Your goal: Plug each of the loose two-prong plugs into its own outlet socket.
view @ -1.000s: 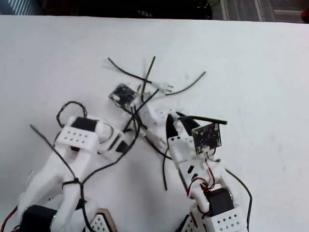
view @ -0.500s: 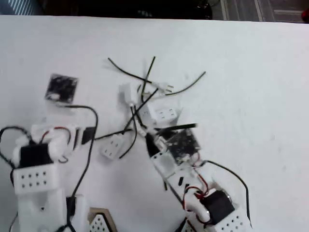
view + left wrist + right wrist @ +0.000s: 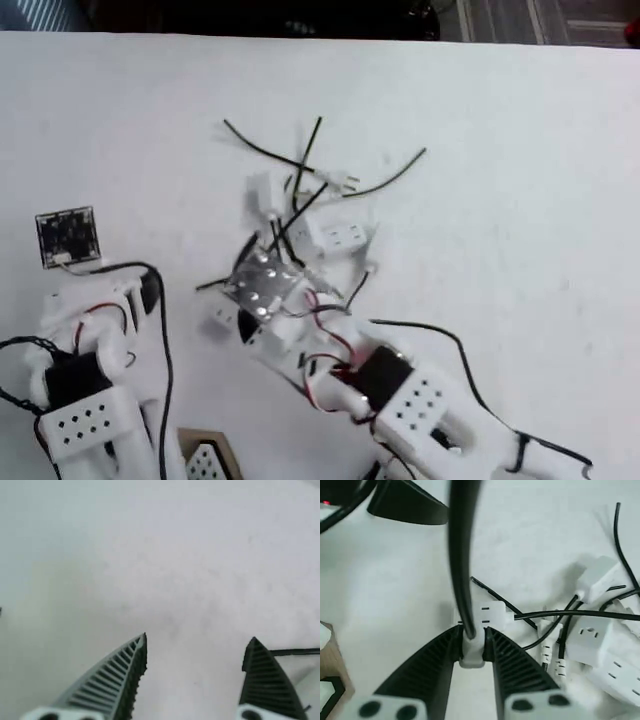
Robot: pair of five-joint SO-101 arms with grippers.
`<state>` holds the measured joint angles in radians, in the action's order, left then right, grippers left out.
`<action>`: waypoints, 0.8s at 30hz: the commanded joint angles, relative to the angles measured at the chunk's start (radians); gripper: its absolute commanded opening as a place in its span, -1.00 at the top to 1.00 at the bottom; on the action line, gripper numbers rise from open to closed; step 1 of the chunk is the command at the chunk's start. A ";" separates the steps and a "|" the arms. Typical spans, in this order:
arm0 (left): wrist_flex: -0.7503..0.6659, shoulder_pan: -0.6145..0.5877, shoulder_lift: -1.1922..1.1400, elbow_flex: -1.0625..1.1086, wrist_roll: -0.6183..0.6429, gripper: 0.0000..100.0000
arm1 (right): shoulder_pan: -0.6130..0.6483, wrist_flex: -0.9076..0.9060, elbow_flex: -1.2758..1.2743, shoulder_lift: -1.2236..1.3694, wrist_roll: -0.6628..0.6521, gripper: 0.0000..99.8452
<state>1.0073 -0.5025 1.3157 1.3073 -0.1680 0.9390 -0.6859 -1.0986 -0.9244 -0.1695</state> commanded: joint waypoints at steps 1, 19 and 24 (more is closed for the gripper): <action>-0.083 -0.048 0.019 0.031 0.032 0.40 | 0.047 0.105 0.061 0.104 -0.005 0.97; -0.089 -0.071 0.019 0.052 0.031 0.40 | 0.058 0.490 0.057 0.519 -0.005 0.97; -0.087 -0.070 0.019 0.052 0.031 0.40 | 0.035 0.527 0.057 0.524 -0.005 0.97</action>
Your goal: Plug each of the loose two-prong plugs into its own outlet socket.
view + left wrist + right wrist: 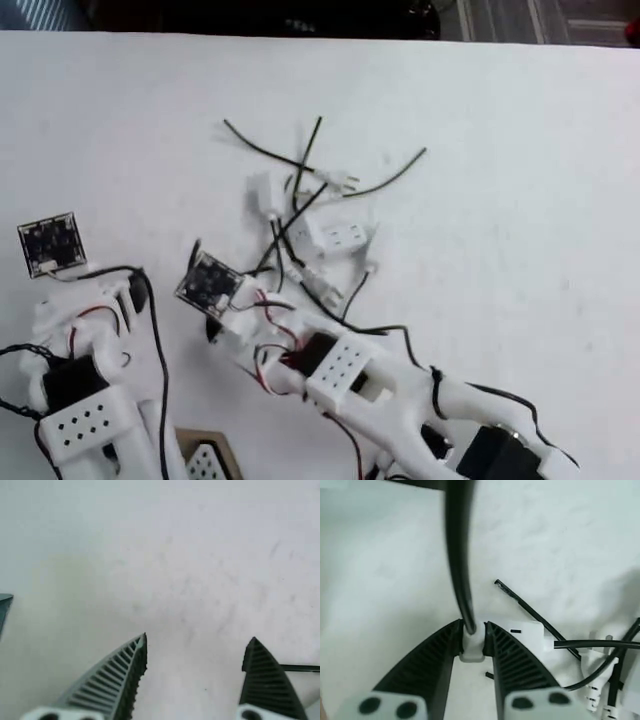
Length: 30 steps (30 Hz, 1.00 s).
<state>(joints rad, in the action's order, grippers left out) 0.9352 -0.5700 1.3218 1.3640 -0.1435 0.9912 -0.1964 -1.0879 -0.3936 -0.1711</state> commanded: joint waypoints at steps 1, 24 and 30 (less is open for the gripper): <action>-0.015 -0.002 0.013 -0.003 0.006 0.40 | -0.021 0.050 0.046 -0.001 -0.003 0.97; -0.018 -0.002 0.016 0.011 0.005 0.40 | -0.031 0.059 0.043 0.102 -0.005 0.97; -0.018 -0.002 0.016 0.011 0.005 0.40 | -0.031 0.027 0.041 0.102 -0.005 0.97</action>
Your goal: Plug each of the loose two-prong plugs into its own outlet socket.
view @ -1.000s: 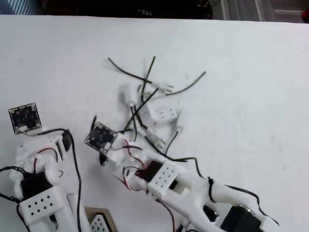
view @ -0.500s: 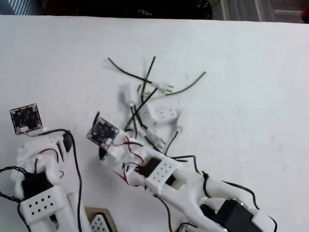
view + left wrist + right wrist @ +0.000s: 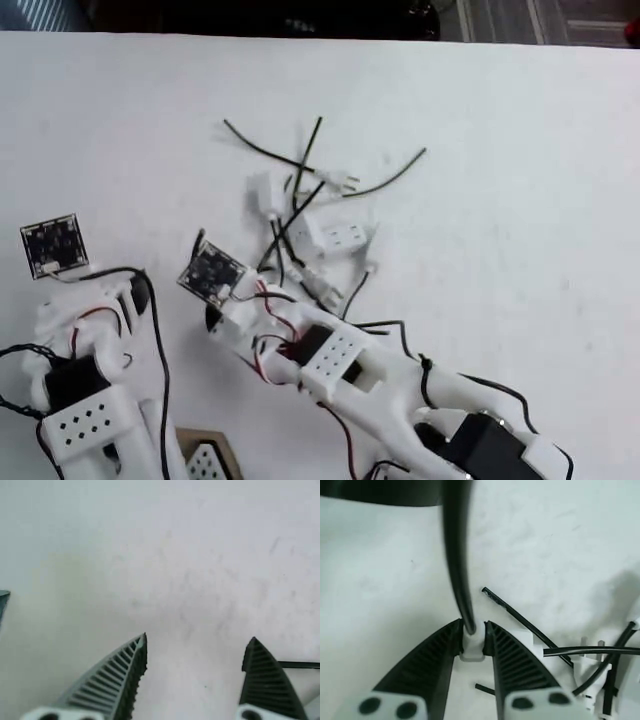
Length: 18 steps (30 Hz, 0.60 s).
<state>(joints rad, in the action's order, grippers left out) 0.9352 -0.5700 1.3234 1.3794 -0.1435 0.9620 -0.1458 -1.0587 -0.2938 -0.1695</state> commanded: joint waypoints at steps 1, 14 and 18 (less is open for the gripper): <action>-0.018 -0.002 0.015 -0.005 0.005 0.40 | -0.002 -0.024 0.012 0.002 -0.006 0.97; -0.017 -0.005 0.015 -0.005 0.003 0.40 | -0.005 -0.090 0.006 0.001 -0.006 0.97; -0.017 -0.005 0.015 -0.005 0.003 0.40 | -0.007 -0.090 0.006 0.010 -0.006 0.97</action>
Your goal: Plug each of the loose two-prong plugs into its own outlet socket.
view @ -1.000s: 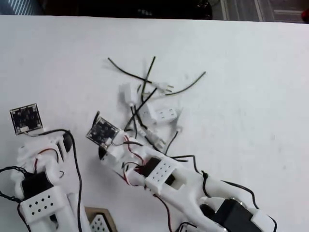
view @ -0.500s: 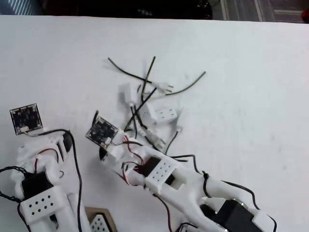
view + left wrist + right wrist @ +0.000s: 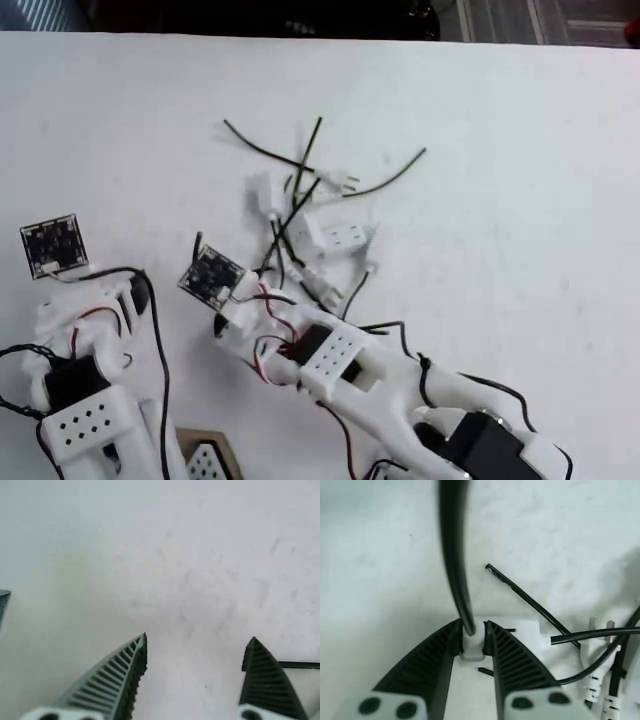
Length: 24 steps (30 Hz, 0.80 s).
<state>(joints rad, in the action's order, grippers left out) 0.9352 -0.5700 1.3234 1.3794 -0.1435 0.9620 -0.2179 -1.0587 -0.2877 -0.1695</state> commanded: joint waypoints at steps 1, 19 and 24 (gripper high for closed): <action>-0.017 -0.005 0.015 -0.005 0.003 0.40 | -0.007 -0.018 0.006 0.005 -0.009 0.97; -0.017 -0.005 0.015 -0.003 0.003 0.40 | -0.035 -0.211 0.115 0.139 -0.014 0.97; -0.017 -0.005 0.015 -0.003 0.003 0.40 | -0.064 -0.338 0.209 0.217 -0.014 0.97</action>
<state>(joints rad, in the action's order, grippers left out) 0.9352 -0.5700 1.3249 1.3794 -0.1435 0.9283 -0.4864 -0.8746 -0.1174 -0.1741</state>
